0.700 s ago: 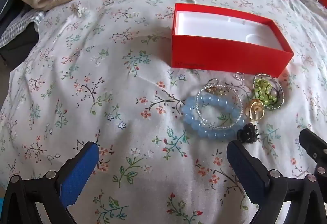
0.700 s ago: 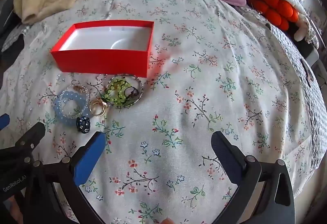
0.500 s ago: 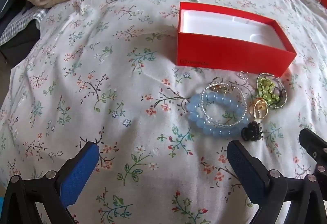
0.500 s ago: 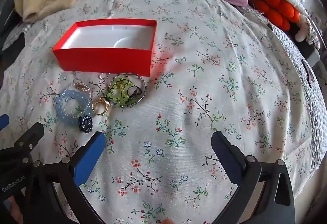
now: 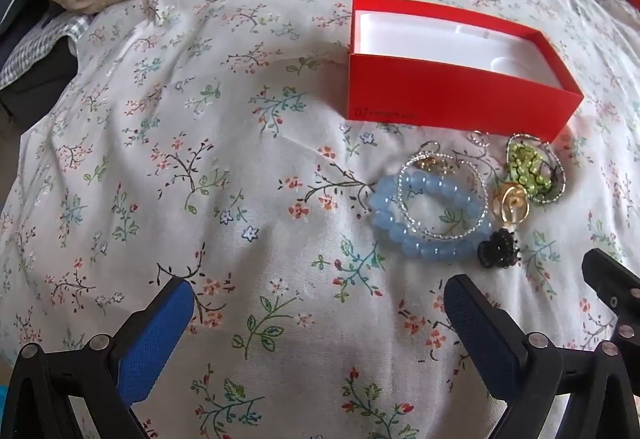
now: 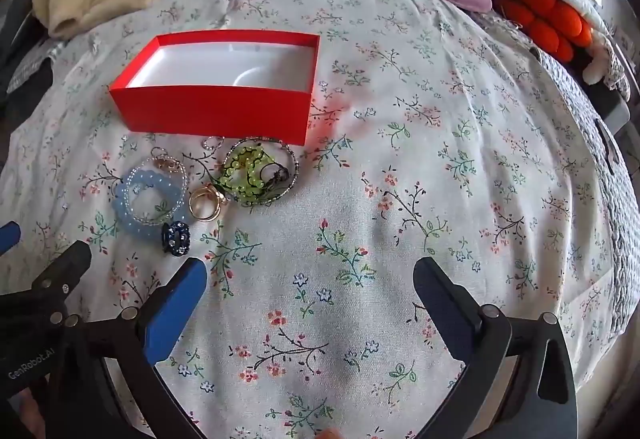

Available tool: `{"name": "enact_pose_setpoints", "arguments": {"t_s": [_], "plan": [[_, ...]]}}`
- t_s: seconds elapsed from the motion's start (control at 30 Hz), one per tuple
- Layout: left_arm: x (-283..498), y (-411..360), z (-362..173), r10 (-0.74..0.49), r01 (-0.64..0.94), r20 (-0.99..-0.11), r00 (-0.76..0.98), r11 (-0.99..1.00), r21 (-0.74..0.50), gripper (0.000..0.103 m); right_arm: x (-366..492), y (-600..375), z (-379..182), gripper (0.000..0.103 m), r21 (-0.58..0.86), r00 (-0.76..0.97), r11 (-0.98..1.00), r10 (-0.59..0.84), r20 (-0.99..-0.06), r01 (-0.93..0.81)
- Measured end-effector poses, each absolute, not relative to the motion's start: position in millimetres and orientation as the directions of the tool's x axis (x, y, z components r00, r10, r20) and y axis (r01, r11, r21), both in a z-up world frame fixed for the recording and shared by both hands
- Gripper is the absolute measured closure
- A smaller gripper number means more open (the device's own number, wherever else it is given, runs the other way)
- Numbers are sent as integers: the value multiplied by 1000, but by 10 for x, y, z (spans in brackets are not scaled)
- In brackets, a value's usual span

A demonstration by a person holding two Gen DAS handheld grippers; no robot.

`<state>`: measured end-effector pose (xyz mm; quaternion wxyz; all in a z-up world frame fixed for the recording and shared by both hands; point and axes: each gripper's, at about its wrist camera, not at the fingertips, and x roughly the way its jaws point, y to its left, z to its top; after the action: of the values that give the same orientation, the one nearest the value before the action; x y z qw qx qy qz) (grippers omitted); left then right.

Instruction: Organize jewelry

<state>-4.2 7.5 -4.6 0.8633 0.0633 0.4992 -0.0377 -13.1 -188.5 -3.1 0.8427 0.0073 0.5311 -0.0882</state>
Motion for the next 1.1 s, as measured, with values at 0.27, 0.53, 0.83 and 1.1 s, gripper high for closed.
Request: {"name": "enact_pose_setpoints", "arguments": {"t_s": [0.27, 0.53, 0.83, 1.1], "plan": [[-49, 77, -64, -2, 130, -867, 497, 989, 72, 0, -131, -1884, -27, 0, -81, 418, 984, -140, -897, 156], [-54, 72, -74, -2, 131, -868, 497, 989, 73, 0, -133, -1889, -37, 0, -77, 415, 985, -136, -899, 155], [-49, 65, -68, -1, 130, -867, 498, 989, 74, 0, -137, -1892, -45, 0, -77, 416, 985, -136, -899, 154], [-49, 62, -62, 3, 131, -868, 496, 988, 78, 0, -135, -1889, -44, 0, -78, 416, 985, -136, -899, 155]]}}
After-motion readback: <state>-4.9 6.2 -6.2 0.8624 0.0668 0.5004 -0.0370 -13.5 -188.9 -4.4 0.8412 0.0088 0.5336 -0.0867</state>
